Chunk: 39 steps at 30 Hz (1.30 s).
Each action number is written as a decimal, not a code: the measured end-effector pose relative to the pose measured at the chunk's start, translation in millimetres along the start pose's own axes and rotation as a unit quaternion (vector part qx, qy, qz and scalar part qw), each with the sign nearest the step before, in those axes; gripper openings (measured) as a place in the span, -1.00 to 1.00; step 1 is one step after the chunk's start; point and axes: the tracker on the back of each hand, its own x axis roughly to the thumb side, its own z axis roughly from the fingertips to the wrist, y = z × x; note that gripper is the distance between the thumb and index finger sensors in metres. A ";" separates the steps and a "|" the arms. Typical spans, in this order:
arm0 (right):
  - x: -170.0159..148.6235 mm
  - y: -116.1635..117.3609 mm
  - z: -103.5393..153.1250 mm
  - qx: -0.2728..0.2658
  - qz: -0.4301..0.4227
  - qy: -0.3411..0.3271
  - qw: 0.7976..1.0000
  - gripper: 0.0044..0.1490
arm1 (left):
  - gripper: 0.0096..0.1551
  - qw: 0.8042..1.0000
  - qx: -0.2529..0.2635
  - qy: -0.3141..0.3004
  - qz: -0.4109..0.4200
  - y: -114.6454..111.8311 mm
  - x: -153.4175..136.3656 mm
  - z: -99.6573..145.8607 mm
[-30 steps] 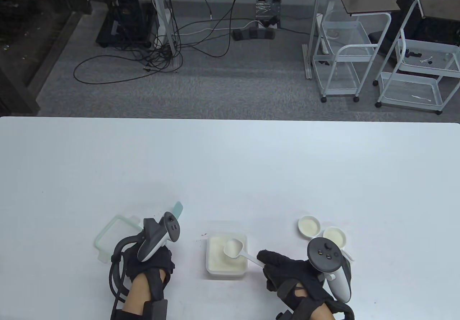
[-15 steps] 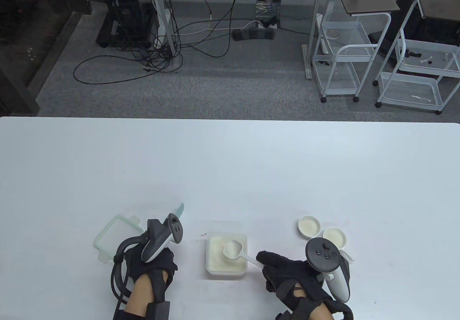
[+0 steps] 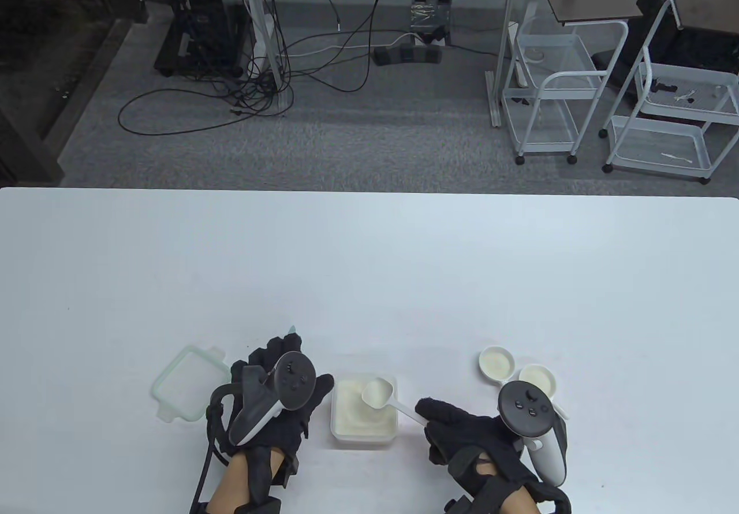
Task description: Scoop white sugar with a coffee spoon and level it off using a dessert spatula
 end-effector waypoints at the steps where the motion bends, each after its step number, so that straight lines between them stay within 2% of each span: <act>1: 0.2 -2.2 0.5 -0.004 -0.005 -0.002 1.000 -0.40 | 0.17 1.000 -0.001 -0.016 0.005 -0.8 1.4 0.1; 2: 0.6 -6.3 1.2 -0.011 -0.011 -0.004 1.000 -0.40 | 0.17 0.999 -0.004 -0.051 0.019 -2.7 3.7 -0.4; 6: 0.4 -21.6 4.9 -0.039 -0.037 -0.008 0.999 -0.40 | 0.24 0.990 -0.077 -0.104 0.057 -13.5 10.2 -2.0; 11: 0.4 -49.1 13.4 -0.094 -0.053 -0.013 0.994 -0.40 | 0.24 0.990 -0.075 -0.123 0.001 -17.9 17.7 -0.4; 19: -8.1 -90.2 29.6 -0.194 -0.047 0.016 0.980 -0.40 | 0.24 0.988 -0.098 -0.119 -0.023 -25.8 18.4 -1.8; 24: -18.7 -100.0 30.7 -0.230 -0.022 0.057 0.971 -0.39 | 0.24 0.988 -0.101 -0.114 -0.030 -26.0 18.0 -2.1; 28: -25.4 -105.0 30.8 -0.267 0.041 0.095 0.958 -0.39 | 0.25 0.987 -0.110 -0.109 -0.035 -26.8 18.1 -1.7; 39: -25.5 -101.1 26.7 -0.274 0.111 0.120 0.948 -0.38 | 0.25 0.986 -0.120 -0.104 -0.042 -29.0 18.2 -2.3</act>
